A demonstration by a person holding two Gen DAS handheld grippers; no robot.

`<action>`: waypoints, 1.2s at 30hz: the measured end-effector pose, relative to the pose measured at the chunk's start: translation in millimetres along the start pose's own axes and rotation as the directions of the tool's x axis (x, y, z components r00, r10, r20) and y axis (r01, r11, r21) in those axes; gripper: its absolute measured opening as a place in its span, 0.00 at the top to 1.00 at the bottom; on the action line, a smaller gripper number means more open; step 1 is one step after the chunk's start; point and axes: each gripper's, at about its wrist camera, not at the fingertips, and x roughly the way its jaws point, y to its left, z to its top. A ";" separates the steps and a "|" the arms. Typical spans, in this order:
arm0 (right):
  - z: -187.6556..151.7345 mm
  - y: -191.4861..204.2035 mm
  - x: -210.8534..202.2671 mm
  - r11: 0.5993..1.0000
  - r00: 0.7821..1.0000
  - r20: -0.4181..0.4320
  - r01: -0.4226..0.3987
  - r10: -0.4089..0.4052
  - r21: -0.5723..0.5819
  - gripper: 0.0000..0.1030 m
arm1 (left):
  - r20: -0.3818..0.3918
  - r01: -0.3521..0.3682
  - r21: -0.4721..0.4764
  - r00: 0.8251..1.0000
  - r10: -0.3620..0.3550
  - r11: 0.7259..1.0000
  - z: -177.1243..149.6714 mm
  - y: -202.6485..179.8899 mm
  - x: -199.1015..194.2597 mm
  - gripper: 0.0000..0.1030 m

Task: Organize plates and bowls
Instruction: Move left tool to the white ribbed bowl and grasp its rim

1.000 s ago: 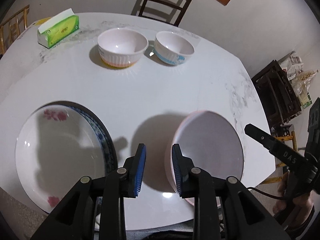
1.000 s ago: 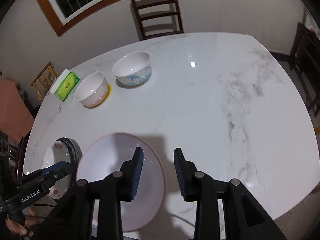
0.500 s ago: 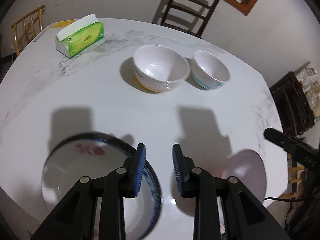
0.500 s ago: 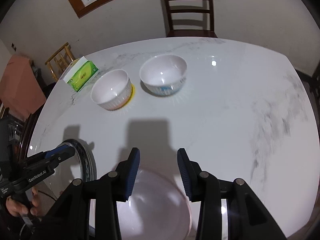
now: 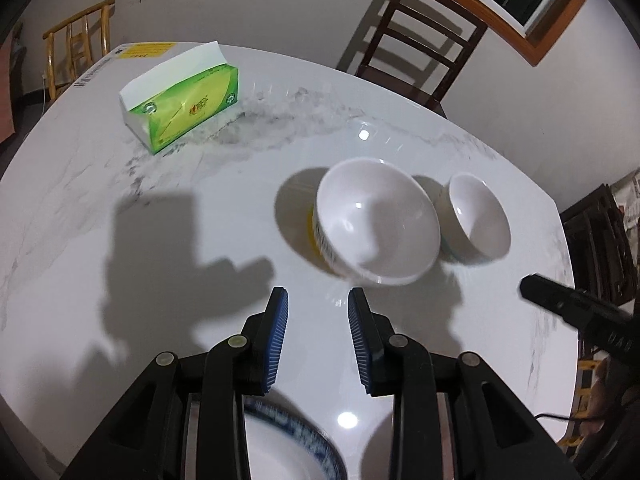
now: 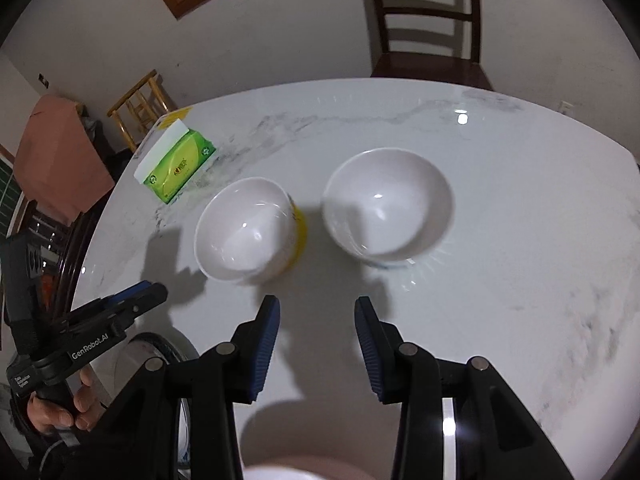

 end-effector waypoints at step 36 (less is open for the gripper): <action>41.8 30.3 97.4 0.994 0.993 -0.087 0.077 -0.084 -0.082 0.88 | -0.112 -0.007 -0.070 0.994 -0.001 0.998 43.9 -5.0 86.5 0.88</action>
